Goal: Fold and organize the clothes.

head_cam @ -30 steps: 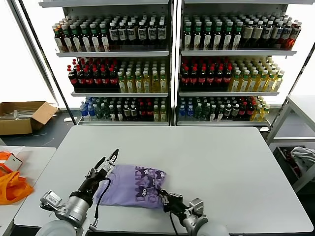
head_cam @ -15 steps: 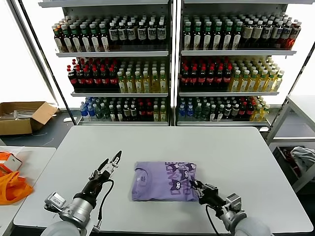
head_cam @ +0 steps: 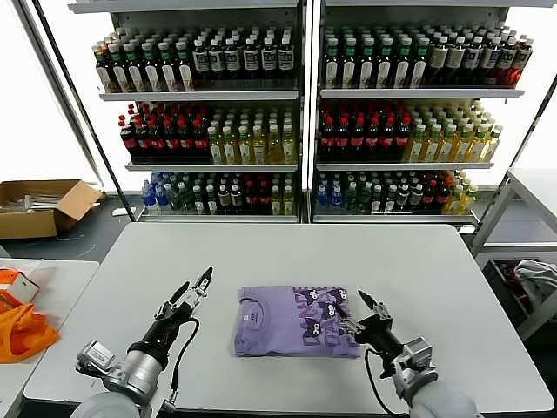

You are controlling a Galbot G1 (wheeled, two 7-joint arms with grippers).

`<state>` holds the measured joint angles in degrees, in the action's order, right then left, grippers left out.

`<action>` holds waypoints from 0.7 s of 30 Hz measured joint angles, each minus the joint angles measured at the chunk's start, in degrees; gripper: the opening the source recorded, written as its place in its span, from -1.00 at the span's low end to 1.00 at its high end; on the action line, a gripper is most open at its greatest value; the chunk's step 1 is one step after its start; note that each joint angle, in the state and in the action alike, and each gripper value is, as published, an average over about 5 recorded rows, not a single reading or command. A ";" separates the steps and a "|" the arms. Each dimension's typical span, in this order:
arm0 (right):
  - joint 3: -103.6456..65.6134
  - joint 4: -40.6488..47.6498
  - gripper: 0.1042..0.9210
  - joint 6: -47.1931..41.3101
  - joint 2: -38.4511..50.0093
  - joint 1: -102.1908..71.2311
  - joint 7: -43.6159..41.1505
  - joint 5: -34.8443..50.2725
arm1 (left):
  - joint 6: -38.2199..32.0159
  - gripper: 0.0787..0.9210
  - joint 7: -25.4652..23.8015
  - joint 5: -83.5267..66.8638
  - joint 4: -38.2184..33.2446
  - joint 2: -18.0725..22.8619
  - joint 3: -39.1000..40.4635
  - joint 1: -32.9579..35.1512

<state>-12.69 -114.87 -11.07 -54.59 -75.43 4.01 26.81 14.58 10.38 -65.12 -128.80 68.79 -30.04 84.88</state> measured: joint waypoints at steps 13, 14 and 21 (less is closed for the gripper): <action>6.43 7.26 0.76 -1.03 -7.84 3.13 1.33 -1.66 | 0.13 0.77 -0.39 -0.10 -0.20 0.94 -0.62 1.26; 6.59 7.40 0.76 -1.23 -8.04 3.29 1.53 -1.33 | 0.13 0.77 -0.40 -0.14 -0.24 0.96 -0.67 1.26; 7.66 6.91 0.76 -1.59 -9.48 4.30 2.55 0.24 | 0.16 0.77 -0.29 -0.17 -0.42 0.74 -0.68 0.91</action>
<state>-5.04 -107.96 -12.66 -64.07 -71.12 6.57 27.05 14.74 10.08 -65.30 -129.22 69.53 -30.72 85.79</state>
